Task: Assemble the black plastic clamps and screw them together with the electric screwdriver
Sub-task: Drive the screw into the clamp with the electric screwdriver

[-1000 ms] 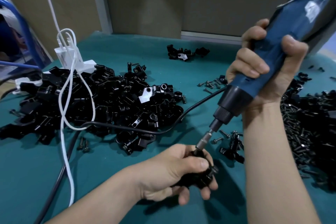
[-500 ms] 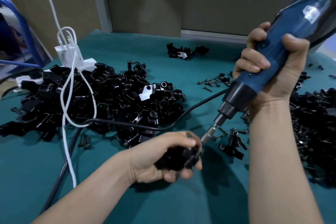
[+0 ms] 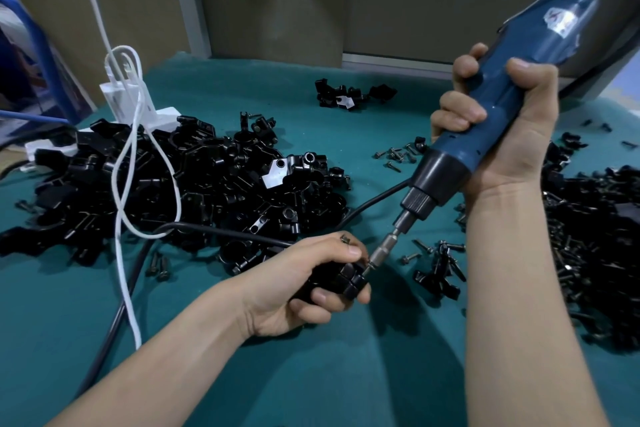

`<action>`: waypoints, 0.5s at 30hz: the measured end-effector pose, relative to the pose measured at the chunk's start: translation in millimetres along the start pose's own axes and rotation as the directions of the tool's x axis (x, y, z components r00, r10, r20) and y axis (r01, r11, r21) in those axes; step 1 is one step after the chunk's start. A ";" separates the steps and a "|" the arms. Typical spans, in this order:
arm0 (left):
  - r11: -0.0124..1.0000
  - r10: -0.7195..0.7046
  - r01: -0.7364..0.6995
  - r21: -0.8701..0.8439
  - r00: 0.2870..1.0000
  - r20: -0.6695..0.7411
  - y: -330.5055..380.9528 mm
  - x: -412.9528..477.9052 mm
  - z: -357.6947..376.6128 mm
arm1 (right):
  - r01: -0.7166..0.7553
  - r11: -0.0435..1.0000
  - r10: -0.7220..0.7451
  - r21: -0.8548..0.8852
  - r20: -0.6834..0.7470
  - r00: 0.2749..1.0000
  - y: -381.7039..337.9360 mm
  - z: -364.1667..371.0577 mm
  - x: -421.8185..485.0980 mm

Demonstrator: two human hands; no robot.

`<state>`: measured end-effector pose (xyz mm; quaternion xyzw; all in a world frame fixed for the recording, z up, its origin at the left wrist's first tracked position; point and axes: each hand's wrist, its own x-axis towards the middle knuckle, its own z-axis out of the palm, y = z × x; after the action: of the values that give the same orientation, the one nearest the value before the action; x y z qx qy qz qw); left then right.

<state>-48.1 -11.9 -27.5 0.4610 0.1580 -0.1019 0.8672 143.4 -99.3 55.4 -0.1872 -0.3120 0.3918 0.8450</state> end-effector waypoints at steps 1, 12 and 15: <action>1.000 0.000 0.000 0.003 1.000 0.007 0.0 0.2 0.2 | -0.006 1.000 0.006 0.010 0.016 1.000 0.4 -0.2 0.1; 0.997 0.019 -0.019 0.071 1.000 -0.005 -2.6 0.3 2.2 | -0.041 0.996 0.038 0.073 0.048 0.998 6.3 3.9 1.9; 0.997 0.023 -0.021 0.080 0.999 -0.027 -3.3 1.3 1.4 | -0.027 1.000 0.027 -0.003 -0.026 0.999 7.3 4.6 2.2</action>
<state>-47.7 -14.9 -29.8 0.4985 0.1608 -0.0920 0.8469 137.4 -92.7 55.6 -0.1980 -0.2992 0.4002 0.8433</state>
